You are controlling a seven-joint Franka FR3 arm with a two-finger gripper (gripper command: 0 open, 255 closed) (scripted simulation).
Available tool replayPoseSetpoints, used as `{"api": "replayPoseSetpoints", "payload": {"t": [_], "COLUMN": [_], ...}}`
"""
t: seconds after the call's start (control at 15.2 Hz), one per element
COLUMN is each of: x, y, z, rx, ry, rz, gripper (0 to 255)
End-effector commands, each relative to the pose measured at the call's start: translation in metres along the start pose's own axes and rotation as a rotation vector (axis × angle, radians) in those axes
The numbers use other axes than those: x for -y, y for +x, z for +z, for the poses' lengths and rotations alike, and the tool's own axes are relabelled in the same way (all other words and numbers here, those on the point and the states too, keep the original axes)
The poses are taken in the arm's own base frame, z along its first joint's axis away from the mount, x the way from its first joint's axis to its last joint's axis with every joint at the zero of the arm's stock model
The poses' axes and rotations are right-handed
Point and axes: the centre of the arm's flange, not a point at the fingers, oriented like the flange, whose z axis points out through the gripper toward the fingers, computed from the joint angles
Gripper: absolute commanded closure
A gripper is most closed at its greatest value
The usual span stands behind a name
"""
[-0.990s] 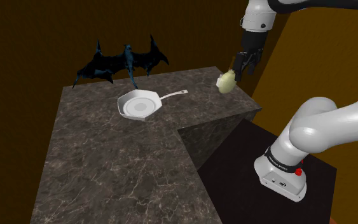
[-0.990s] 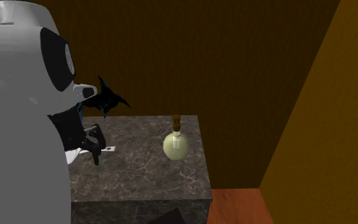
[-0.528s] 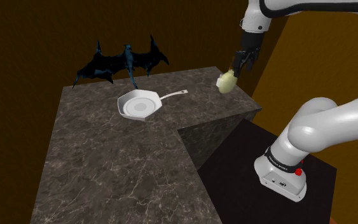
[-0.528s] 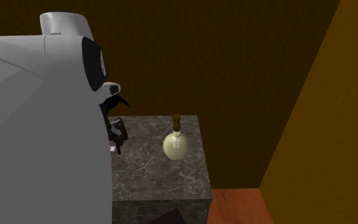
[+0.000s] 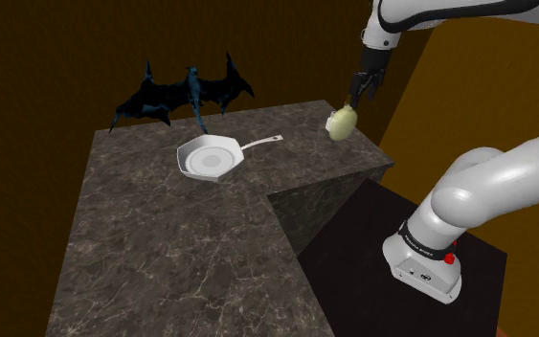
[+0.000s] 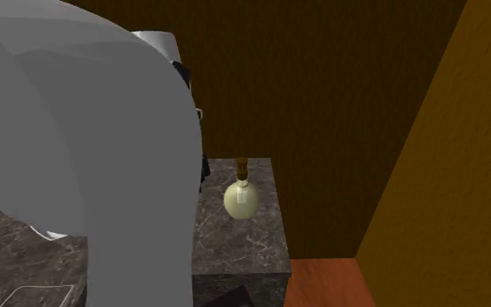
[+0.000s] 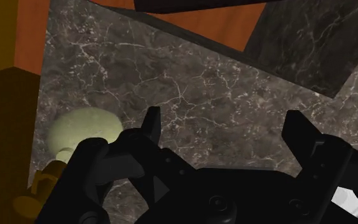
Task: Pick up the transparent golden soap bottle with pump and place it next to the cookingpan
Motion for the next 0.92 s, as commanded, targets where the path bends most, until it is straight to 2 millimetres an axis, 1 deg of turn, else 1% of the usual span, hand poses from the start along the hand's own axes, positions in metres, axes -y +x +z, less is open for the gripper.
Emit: {"api": "replayPoseSetpoints", "payload": {"t": [0.0,0.86], "x": [-0.021,-0.159], "y": [0.016,0.098], "z": [0.005,0.027], "rx": [-0.013,-0.094], "ry": [-0.004,-0.024], "rz": [0.001,0.010], "gripper": [0,0]}}
